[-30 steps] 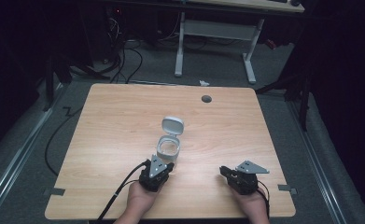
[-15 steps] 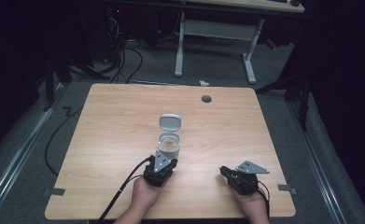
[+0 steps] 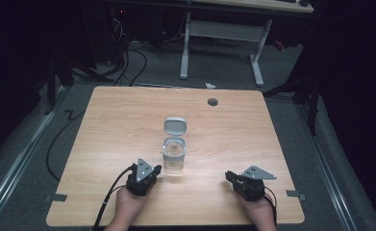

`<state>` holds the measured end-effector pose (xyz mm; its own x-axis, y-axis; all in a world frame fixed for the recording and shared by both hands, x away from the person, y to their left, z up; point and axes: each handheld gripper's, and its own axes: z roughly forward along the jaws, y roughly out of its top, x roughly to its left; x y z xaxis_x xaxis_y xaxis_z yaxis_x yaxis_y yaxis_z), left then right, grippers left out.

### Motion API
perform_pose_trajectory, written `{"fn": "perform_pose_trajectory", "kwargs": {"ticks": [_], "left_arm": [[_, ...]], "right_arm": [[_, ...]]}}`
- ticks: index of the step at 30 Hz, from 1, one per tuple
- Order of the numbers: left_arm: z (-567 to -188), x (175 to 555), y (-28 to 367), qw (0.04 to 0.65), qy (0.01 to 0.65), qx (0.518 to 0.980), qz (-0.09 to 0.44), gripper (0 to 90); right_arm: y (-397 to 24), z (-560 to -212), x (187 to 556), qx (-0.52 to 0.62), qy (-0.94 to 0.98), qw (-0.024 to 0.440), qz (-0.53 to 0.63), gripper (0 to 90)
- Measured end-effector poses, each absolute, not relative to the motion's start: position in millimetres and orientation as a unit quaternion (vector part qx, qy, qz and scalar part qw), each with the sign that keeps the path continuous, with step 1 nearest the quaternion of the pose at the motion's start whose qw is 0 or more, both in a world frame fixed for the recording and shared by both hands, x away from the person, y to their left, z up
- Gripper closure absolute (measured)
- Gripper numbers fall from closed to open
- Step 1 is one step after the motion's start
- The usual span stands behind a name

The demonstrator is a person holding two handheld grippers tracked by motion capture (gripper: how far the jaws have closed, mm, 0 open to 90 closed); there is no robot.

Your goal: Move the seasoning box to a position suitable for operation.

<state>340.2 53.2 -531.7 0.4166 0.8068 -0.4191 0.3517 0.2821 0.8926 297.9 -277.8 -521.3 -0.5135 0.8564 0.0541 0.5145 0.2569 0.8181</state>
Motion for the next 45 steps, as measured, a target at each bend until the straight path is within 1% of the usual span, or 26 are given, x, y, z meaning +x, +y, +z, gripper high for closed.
{"fn": "perform_pose_trajectory", "kwargs": {"ticks": [3, 5, 7, 13, 24, 27, 34, 40, 45], "left_arm": [[-533.3, 352.2, 56.3, 0.615, 0.519, 0.562, 0.190, 90.0], [-531.5, 361.1, 51.7, 0.618, 0.517, 0.561, 0.191, 90.0], [-530.7, 361.9, 50.1, 0.619, 0.515, 0.562, 0.190, 90.0], [-527.6, 355.9, 40.6, 0.627, 0.506, 0.565, 0.182, 90.0], [-529.7, 346.2, 42.3, 0.637, 0.506, 0.557, 0.167, 89.6], [-531.3, 343.5, 41.0, 0.640, 0.502, 0.558, 0.163, 89.5], [-532.1, 350.5, 41.0, 0.640, 0.509, 0.553, 0.161, 90.0], [-531.7, 347.8, 39.2, 0.643, 0.502, 0.557, 0.154, 90.0], [-532.2, 336.7, 34.7, 0.644, 0.488, 0.572, 0.144, 90.0]], "right_arm": [[-274.7, -520.1, 297.9, 0.448, 0.765, 0.209, 0.413, 83.5], [-272.9, -520.6, 298.3, 0.447, 0.767, 0.210, 0.410, 83.5], [-272.8, -520.7, 298.4, 0.446, 0.768, 0.210, 0.410, 83.5], [-273.4, -521.0, 297.3, 0.444, 0.768, 0.209, 0.411, 83.4], [-268.2, -519.1, 298.8, 0.451, 0.758, 0.213, 0.421, 81.4], [-253.4, -516.5, 309.7, 0.463, 0.746, 0.218, 0.426, 84.4], [-227.9, -512.6, 325.8, 0.464, 0.747, 0.222, 0.421, 84.7], [-222.7, -510.5, 336.3, 0.467, 0.743, 0.230, 0.420, 84.9], [-214.3, -508.5, 355.7, 0.458, 0.748, 0.229, 0.423, 89.7]]}}
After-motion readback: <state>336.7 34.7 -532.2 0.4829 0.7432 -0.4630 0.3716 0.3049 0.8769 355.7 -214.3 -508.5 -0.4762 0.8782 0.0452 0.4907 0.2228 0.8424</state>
